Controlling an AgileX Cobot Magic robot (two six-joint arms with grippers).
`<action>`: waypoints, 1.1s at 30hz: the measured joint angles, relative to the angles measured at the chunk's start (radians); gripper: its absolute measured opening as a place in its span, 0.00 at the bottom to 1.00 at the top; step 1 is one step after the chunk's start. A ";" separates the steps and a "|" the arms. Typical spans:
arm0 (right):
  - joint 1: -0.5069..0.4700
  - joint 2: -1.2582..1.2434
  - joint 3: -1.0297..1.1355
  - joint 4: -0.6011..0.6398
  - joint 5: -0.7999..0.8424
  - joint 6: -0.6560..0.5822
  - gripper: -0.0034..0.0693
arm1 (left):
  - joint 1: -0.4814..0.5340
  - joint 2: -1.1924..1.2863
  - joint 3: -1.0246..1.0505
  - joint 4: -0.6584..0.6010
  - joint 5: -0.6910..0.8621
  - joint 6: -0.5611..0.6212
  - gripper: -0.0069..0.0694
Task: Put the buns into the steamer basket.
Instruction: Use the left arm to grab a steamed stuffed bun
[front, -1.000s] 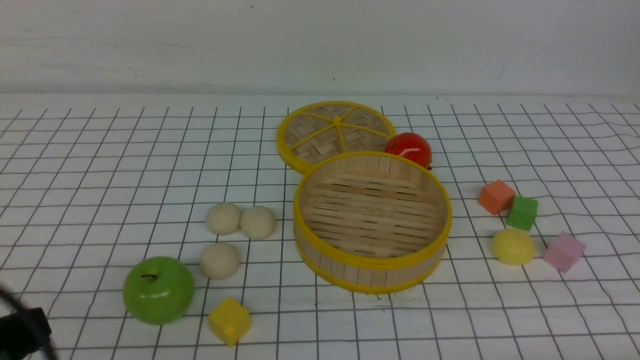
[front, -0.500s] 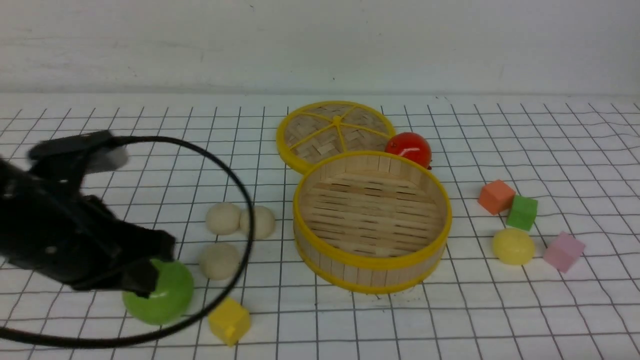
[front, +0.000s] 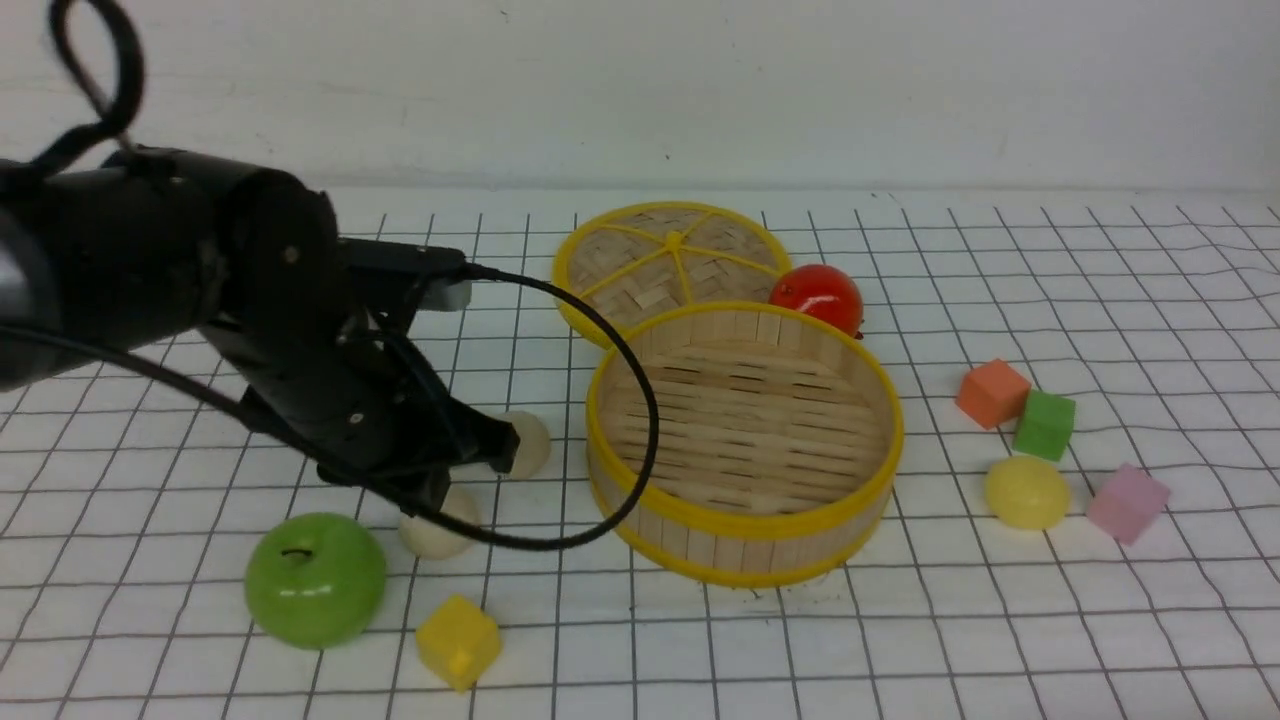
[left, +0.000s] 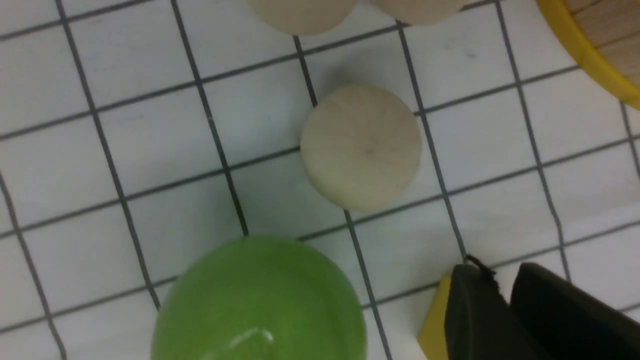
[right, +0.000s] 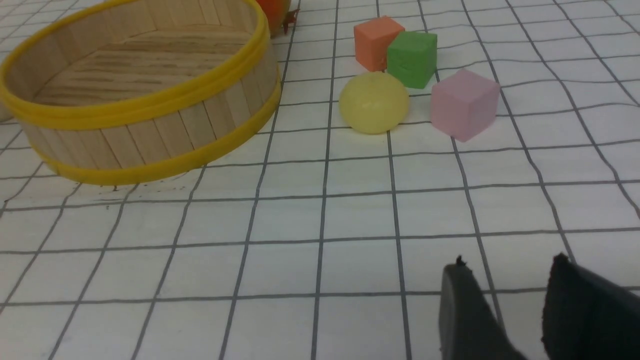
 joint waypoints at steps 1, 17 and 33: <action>0.000 0.000 0.000 0.001 0.000 0.000 0.38 | 0.000 0.023 -0.015 0.010 0.000 -0.001 0.34; 0.000 0.000 0.000 0.001 0.000 0.000 0.38 | 0.000 0.188 -0.053 0.083 -0.066 -0.033 0.49; 0.000 0.000 0.000 0.001 0.000 0.000 0.38 | 0.000 0.211 -0.054 0.091 -0.103 -0.034 0.07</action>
